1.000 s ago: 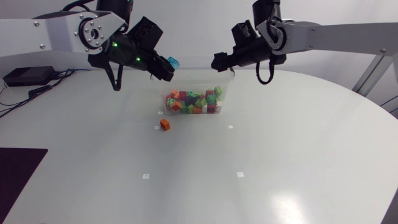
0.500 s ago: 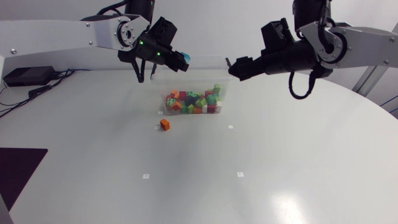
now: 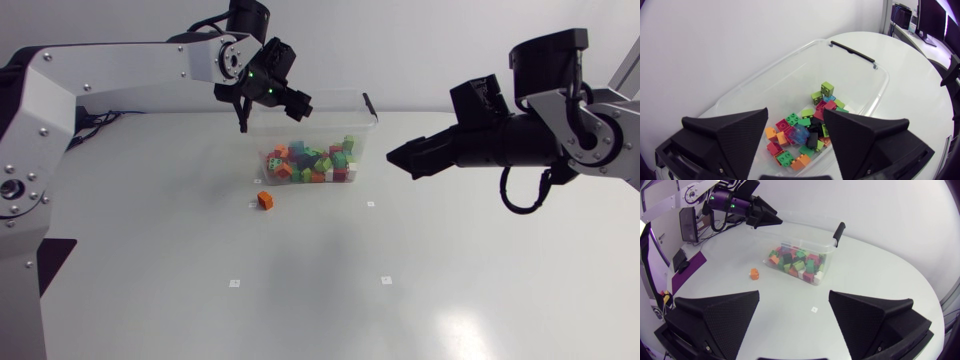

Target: Place the duplo bricks in the container

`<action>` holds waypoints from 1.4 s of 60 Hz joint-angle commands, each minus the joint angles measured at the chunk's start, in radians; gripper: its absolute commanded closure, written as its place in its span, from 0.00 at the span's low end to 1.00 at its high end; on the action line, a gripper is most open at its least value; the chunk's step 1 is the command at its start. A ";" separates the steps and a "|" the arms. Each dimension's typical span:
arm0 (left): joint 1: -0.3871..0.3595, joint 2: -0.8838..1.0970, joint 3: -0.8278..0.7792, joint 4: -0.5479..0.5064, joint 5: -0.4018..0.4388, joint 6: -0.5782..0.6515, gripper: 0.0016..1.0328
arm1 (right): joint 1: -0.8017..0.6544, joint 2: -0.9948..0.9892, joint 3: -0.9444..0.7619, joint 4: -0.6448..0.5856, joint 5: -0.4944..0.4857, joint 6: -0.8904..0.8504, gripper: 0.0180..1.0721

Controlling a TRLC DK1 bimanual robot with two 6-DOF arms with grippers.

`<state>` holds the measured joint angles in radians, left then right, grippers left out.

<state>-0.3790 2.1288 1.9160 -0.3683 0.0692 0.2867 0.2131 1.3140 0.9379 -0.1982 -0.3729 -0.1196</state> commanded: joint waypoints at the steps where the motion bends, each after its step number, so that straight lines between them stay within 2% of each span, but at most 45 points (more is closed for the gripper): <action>1: -0.011 0.010 0.021 -0.006 -0.011 -0.026 0.04 | -0.018 -0.024 -0.039 0.008 -0.012 -0.018 0.05; 10: -0.006 -0.046 -0.029 -0.009 -0.012 -0.023 0.04 | -0.052 -0.048 -0.057 0.003 -0.038 -0.025 0.05; 23: 0.025 -0.207 -0.238 -0.001 -0.011 0.006 0.04 | -0.081 -0.101 -0.126 0.006 -0.058 -0.049 0.05; 28: 0.045 -0.273 -0.353 0.048 -0.009 0.040 0.04 | -0.092 -0.108 -0.149 0.016 -0.063 -0.055 0.05; 49: 0.088 -0.369 -0.595 0.091 0.029 0.115 0.05 | -0.106 -0.174 -0.225 0.066 -0.043 -0.057 0.05; 66: 0.098 -0.374 -0.695 0.115 0.053 0.175 0.05 | -0.116 -0.234 -0.271 0.082 -0.014 -0.055 0.05; 84: 0.098 -0.260 -0.683 0.095 0.069 0.230 0.06 | -0.116 -0.266 -0.312 0.088 -0.004 -0.066 0.05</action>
<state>-0.2878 1.8038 1.2377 -0.2607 0.1257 0.4820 0.1028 1.0645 0.6567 -0.1234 -0.3840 -0.1654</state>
